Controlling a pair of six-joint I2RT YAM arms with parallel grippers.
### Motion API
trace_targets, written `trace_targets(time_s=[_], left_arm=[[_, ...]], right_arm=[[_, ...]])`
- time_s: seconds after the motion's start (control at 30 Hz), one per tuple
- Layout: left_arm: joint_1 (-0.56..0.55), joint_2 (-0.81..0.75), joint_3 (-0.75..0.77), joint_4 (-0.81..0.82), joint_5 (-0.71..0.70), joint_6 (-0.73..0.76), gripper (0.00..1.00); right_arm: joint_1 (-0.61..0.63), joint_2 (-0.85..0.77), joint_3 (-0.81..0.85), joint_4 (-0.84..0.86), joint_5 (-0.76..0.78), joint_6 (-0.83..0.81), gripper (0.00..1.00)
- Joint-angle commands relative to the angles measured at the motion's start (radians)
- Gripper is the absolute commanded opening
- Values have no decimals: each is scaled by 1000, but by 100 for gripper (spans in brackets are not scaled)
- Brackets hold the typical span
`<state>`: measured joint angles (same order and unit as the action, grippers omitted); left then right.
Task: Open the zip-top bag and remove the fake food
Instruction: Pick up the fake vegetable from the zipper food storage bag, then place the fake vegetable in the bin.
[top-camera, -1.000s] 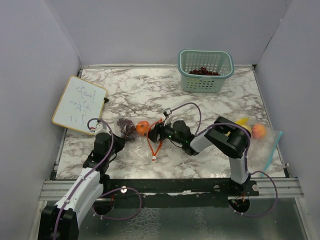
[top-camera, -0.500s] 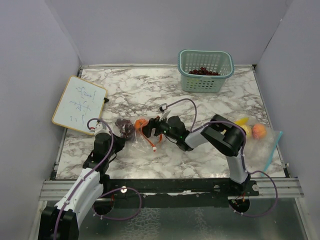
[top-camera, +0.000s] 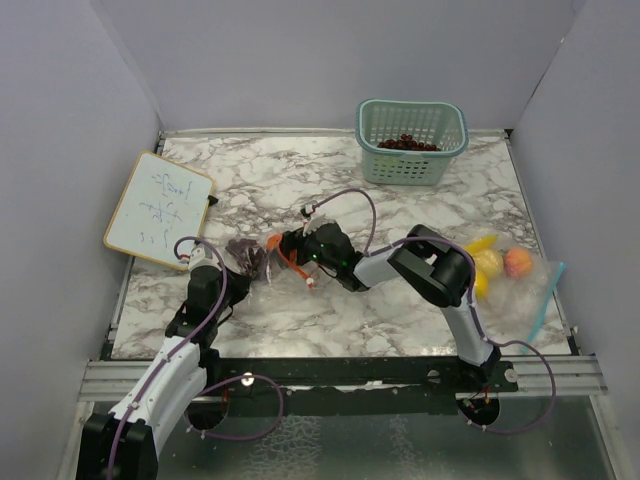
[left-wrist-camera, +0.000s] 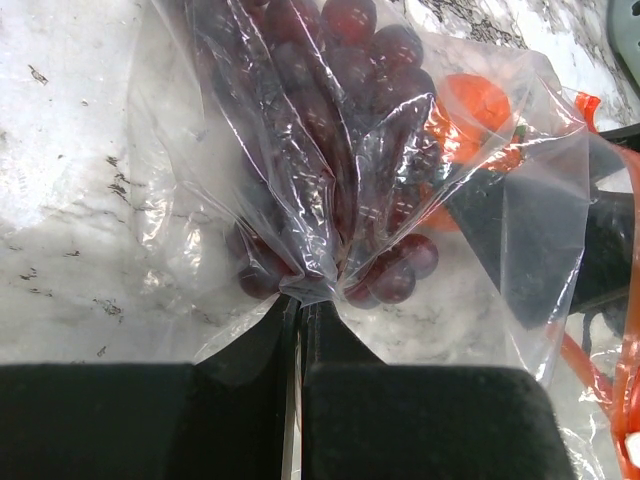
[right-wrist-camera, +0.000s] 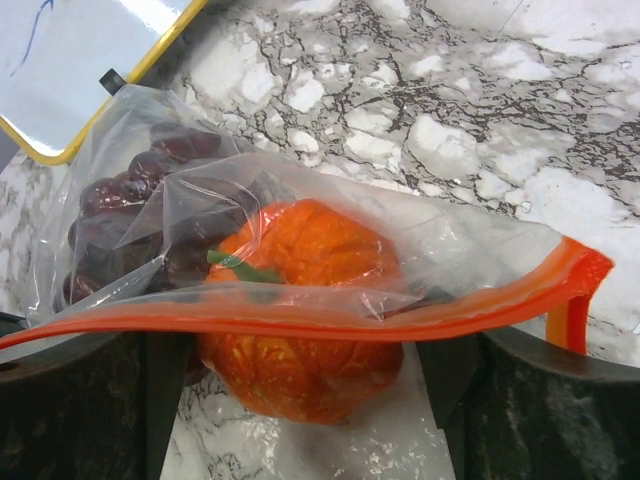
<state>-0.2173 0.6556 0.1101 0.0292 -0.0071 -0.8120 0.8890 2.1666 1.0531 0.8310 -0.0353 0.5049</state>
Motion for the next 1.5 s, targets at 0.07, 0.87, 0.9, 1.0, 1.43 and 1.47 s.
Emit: trace_targets(time_s=[0.07,0.87,0.9,1.0,1.43,1.47], left_arm=[[-1,1,-21,-27,23,20,0],[-2,28,-46,52,12,-6,0],[-1,33,-45,58,8,-8,0],[-2,60,-47,88,0,-7,0],[-3,-2,-40,16,7,3,0],[-3,-2,-40,12,6,3,0]], right_arm=[[-3,3,-32,-36,34,-19,72],[-147,-632,-585,-85,95,-81,64],[-178,-669,-586,-108,86,-89,64],[-319,-764,-547,-189,40,-125,65],[-724,-420,283,-486,-109,-240,65],[-736,-358,370,-531,-106,-250,66]])
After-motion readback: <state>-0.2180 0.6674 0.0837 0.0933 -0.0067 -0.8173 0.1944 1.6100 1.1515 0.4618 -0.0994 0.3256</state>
